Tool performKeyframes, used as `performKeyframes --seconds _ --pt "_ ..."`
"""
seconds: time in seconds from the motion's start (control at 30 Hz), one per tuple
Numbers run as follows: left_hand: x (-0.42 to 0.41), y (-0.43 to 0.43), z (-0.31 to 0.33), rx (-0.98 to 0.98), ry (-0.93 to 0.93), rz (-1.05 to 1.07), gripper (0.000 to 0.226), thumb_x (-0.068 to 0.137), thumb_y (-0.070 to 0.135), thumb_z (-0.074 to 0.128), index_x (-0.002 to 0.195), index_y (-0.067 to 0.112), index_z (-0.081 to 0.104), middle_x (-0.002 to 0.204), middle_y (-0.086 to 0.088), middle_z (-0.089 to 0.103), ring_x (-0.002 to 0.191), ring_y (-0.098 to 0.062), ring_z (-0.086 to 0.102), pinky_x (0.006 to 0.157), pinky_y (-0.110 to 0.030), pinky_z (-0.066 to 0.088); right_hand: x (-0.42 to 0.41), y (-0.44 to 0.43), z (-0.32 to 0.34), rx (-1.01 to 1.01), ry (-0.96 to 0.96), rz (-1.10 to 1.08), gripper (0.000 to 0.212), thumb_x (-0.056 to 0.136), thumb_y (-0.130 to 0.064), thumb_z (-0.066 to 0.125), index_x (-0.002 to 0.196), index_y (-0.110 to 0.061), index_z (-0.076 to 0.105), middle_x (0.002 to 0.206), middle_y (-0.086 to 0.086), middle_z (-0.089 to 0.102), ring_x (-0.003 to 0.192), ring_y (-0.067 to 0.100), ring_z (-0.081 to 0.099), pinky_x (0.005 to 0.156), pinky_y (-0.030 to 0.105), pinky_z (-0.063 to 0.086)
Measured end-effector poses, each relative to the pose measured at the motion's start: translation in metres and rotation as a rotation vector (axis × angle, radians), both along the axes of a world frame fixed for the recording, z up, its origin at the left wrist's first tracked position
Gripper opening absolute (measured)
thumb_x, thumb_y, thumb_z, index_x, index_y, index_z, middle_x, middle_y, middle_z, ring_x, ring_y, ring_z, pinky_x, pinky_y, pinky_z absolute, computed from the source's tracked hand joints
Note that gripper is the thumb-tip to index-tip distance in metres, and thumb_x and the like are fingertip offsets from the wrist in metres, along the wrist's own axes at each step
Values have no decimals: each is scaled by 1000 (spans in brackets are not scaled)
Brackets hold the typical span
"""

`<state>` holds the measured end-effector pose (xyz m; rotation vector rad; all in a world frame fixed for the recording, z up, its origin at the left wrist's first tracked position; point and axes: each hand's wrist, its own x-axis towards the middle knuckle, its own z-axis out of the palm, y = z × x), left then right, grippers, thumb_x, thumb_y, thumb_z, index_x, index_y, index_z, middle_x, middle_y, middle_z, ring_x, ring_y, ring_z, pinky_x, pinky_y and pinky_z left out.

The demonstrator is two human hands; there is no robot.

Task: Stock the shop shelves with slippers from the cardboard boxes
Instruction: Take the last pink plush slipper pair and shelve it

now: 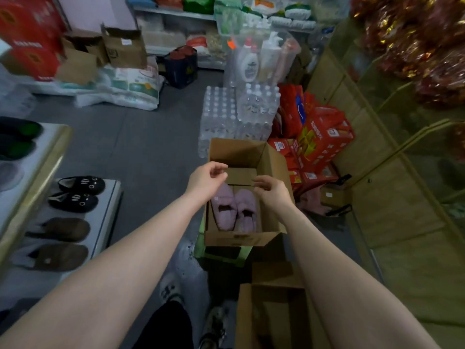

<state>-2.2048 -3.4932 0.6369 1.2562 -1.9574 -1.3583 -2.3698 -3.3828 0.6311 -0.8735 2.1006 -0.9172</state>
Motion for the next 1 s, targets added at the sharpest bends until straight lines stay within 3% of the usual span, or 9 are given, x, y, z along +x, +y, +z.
performKeyframes --seconds 0.3,0.57,0.7,0.8,0.93,1.0 --pt "-59 -101 -54 118 -105 -151 24 92 18 63 116 19 67 108 5 66 102 -13 62 96 -30 49 -42 -71 -51 157 -113 -142 34 96 -13 58 129 -22 61 120 -3 64 114 13 57 100 34 47" --pt "-109 -174 -116 156 -268 -384 31 93 18 62 124 18 62 129 0 61 120 -17 56 102 -31 44 -66 -128 -107 226 -133 -291 36 93 -11 60 127 -22 63 118 1 64 112 17 59 95 29 47" --pt "-128 -188 -157 198 -351 -461 36 94 23 60 130 25 56 138 0 54 126 -19 51 106 -36 41 -75 -135 -141 315 -147 -280 42 93 -12 60 133 -21 58 124 5 61 117 21 56 100 35 46" --pt "-141 -192 -187 239 -425 -467 39 94 25 58 133 30 53 138 -2 53 123 -22 52 101 -34 44 -86 -138 -167 374 -163 -258 44 94 -16 61 137 -19 53 129 6 60 119 22 56 102 36 45" --pt "-156 -194 -227 307 -467 -453 41 95 20 57 135 26 52 133 -4 54 110 -19 56 83 -25 44 -100 -145 -209 475 -230 -252 56 92 -18 64 144 -23 44 137 3 55 126 24 53 106 42 45" --pt "-163 -196 -247 319 -494 -446 42 95 19 57 137 22 52 134 -5 55 114 -21 56 88 -26 46 -109 -148 -232 507 -229 -233 60 91 -15 64 145 -24 41 137 2 55 124 23 54 102 33 45"
